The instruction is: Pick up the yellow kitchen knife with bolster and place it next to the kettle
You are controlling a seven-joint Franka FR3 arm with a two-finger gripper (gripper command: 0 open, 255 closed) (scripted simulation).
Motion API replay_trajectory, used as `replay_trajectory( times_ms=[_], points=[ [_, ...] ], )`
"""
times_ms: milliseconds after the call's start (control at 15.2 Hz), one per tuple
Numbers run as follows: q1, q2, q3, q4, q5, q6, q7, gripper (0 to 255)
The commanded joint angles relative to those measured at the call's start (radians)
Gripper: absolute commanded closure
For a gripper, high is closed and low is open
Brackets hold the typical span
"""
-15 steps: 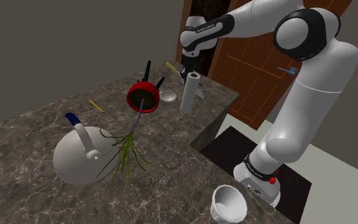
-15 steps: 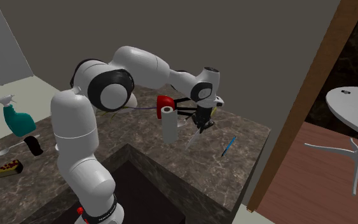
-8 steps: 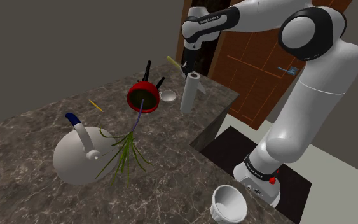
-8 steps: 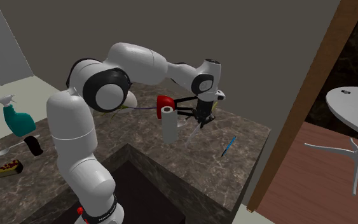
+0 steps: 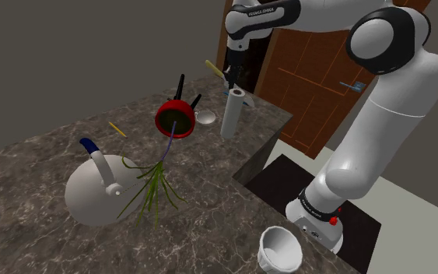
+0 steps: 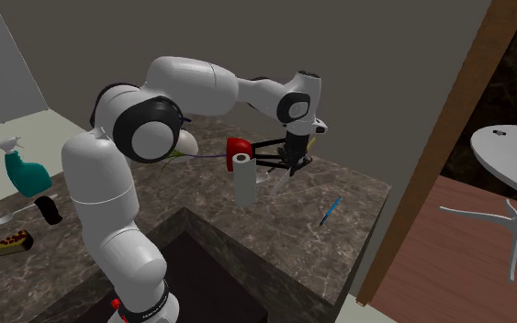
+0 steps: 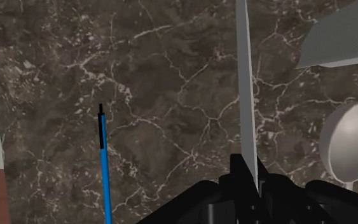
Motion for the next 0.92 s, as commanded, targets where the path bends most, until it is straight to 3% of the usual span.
replay_trajectory(
  times_ms=[0,858],
  points=[
    [0.000,-0.004,0.000,0.023,-0.001,-0.027,0.000,255],
    [-0.001,-0.018,-0.001,0.180,-0.005,-0.198,0.003,255]
  ],
)
